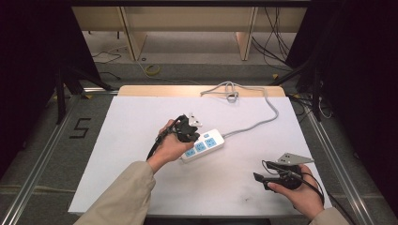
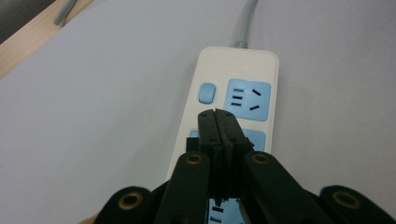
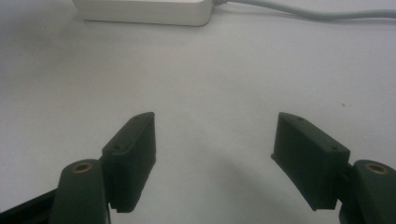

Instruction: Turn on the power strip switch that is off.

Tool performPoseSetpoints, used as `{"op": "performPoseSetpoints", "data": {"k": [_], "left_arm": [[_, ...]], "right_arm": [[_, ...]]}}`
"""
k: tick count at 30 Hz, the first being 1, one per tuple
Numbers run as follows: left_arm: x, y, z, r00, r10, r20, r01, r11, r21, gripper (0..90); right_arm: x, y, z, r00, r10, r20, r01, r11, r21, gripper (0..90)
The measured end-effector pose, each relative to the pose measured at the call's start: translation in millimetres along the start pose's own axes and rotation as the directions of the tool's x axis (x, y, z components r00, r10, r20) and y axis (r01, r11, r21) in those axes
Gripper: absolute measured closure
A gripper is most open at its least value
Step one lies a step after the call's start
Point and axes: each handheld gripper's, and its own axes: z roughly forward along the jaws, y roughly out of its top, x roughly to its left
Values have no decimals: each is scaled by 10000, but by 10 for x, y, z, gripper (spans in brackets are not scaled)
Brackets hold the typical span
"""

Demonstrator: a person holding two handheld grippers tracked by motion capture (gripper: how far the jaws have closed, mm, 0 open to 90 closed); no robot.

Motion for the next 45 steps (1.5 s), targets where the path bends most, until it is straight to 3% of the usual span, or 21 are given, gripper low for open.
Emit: {"op": "performPoseSetpoints", "data": {"k": [24, 45], "left_arm": [[-16, 172, 147, 9998, 154, 87, -156, 9996, 216, 897], [-15, 225, 306, 9997, 146, 186, -156, 9983, 559, 897]], "right_arm": [[-3, -3, 1, 10000, 14, -27, -13, 10000, 34, 303], [-8, -5, 2, 10000, 40, -27, -39, 10000, 66, 303]]}}
